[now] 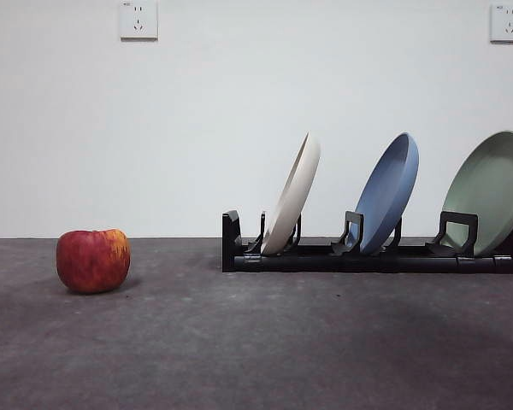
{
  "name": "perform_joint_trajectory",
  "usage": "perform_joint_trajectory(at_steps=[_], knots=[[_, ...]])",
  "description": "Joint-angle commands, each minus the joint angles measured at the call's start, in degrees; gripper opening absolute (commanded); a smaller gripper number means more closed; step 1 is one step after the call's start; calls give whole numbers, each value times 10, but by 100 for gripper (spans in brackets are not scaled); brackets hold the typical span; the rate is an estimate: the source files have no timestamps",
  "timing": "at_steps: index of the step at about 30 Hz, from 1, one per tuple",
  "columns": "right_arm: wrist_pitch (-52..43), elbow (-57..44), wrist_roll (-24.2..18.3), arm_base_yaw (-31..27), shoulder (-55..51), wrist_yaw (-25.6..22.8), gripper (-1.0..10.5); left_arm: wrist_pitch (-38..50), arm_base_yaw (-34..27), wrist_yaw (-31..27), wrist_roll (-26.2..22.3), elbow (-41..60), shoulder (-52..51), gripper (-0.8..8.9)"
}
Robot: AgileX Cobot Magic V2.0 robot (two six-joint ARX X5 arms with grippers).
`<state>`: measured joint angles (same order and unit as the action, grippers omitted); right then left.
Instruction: Take the yellow plate from the plate rack,put the plate on the table,take the apple from the table,put the apple in the plate
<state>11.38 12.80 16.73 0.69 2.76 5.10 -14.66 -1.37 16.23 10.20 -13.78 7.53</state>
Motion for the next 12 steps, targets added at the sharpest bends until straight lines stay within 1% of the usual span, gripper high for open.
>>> perform_joint_trajectory(at_steps=[1,6,8,12], knots=[[20,55,8,0,28,26,-9,-22,-1,26,11,-43,28,-7],[112,158,-48,0,99,68,-9,-55,-1,83,9,-120,81,-6],[157,203,-78,0,131,82,-9,-77,-1,110,1,-153,105,-6],[242,284,-112,0,189,86,-8,-128,-1,159,-9,-210,148,-6]])
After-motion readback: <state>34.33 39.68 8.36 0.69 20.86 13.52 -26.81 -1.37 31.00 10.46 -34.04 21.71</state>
